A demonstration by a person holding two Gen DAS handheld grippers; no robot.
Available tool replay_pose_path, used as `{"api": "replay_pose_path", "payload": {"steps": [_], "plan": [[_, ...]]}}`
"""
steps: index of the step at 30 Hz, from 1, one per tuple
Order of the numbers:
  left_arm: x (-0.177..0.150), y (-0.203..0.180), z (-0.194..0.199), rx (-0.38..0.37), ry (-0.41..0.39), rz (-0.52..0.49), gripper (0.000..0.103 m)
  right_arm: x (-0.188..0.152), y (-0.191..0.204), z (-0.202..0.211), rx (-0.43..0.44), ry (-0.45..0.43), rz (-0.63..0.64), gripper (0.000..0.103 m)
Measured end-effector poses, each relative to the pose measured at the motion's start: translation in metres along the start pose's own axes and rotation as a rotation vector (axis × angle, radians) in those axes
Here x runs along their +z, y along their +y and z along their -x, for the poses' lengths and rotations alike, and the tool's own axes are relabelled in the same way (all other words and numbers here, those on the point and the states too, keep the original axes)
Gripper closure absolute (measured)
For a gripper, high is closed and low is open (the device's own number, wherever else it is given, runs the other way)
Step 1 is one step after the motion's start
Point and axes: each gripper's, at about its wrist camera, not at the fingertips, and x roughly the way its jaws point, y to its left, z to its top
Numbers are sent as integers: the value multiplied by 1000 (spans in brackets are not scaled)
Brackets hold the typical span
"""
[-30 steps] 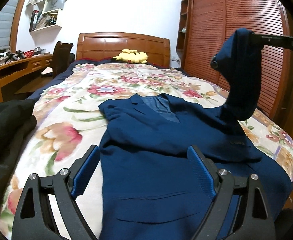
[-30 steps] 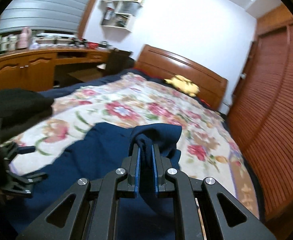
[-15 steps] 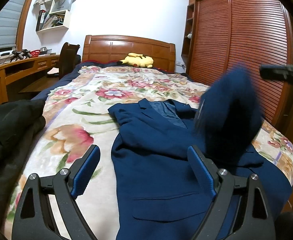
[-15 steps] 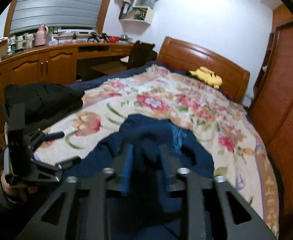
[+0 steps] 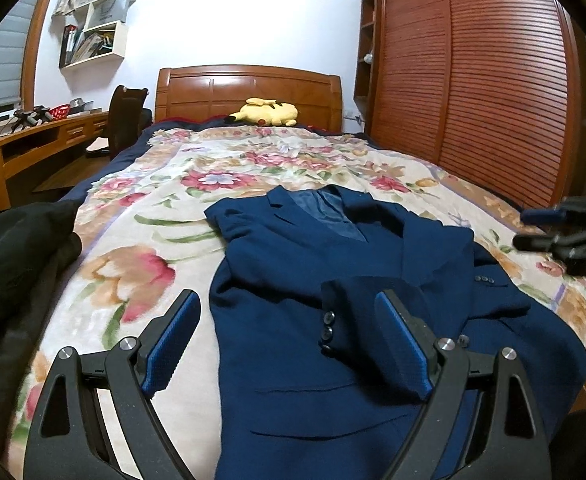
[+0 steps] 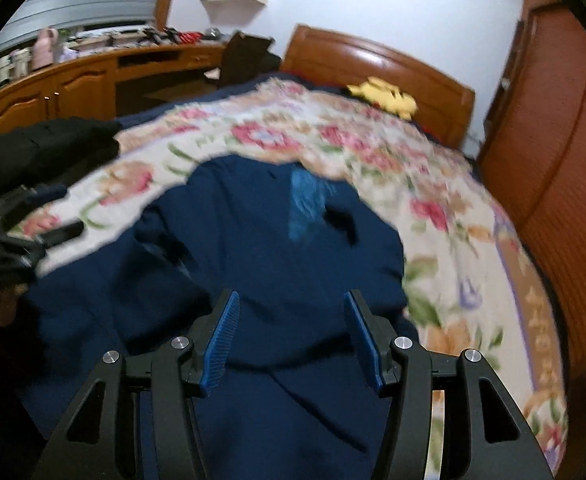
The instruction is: Fold large clothes
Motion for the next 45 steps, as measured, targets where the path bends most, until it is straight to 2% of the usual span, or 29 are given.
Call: {"api": "replay_pose_path", "payload": {"steps": [13,17,20,21,22,23,24,27,28,29,30,32,36,39,41,45], "plan": [[-2,-22,-7,-32,31,-37,14,-46,-28,-89,-23,157,-169,49],[0,-28,-12,-70,43,-42,14,-53,-31,-105,-14,180,-211,49],[3,-34,-18,-98,49,-53,15,-56,-29,-112,-4,166,-242,49],[4,-36,-20,-106,51,-55,17,-55,-26,-114,-9,161,-245,49],[4,-38,-23,-114,57,-58,23,-55,-23,-115,-14,159,-241,49],[4,-41,-27,-119,71,-60,35,-53,-20,-116,-20,157,-237,49],[4,-43,-32,-128,89,-62,41,-55,-19,-117,-21,156,-237,49],[2,-52,-48,-126,146,-80,50,-54,-20,-126,-8,161,-265,49],[1,-54,-54,-128,170,-79,62,-54,-20,-127,-8,160,-267,49],[0,-55,-57,-136,185,-77,85,-52,-18,-127,-9,154,-268,49],[-1,-56,-59,-155,200,-73,96,-54,-19,-128,-12,147,-267,49],[0,-60,-53,-153,186,-84,98,-62,-21,-123,-13,127,-262,49],[0,-67,-14,-161,121,-102,98,-74,-25,-110,8,93,-276,49],[-5,-67,13,-152,92,-85,98,-75,-21,-101,-32,90,-267,49],[-11,-69,23,-137,93,-97,98,-75,-19,-95,-35,76,-277,50],[-31,-66,39,-100,143,-102,98,-73,-19,-77,21,37,-320,53]]}}
